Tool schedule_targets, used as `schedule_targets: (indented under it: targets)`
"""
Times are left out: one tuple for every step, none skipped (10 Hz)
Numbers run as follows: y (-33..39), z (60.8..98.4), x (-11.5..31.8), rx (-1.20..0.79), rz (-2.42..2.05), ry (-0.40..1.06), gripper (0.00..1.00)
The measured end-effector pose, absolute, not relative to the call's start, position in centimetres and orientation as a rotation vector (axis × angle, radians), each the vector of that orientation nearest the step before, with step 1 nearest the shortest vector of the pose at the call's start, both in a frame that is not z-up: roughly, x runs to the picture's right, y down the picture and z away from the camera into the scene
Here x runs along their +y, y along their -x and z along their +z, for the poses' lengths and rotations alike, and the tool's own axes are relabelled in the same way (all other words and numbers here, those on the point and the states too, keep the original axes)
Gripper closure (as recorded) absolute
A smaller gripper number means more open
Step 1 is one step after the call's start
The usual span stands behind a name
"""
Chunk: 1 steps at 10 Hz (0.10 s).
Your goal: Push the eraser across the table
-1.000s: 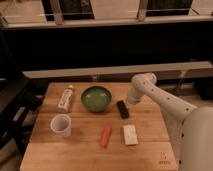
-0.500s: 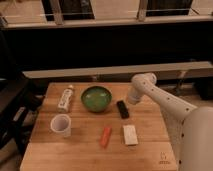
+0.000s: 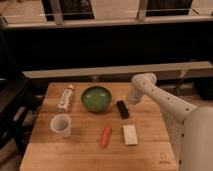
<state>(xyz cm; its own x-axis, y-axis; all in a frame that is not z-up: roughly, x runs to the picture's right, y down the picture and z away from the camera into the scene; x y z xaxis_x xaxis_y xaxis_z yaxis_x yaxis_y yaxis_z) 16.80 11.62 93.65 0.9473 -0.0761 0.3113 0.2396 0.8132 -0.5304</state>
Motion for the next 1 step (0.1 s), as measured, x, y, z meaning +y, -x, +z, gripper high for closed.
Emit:
schedule_targets:
  targets:
    - [-16.80, 93.65, 11.62, -0.284, -0.171, 0.600, 0.89]
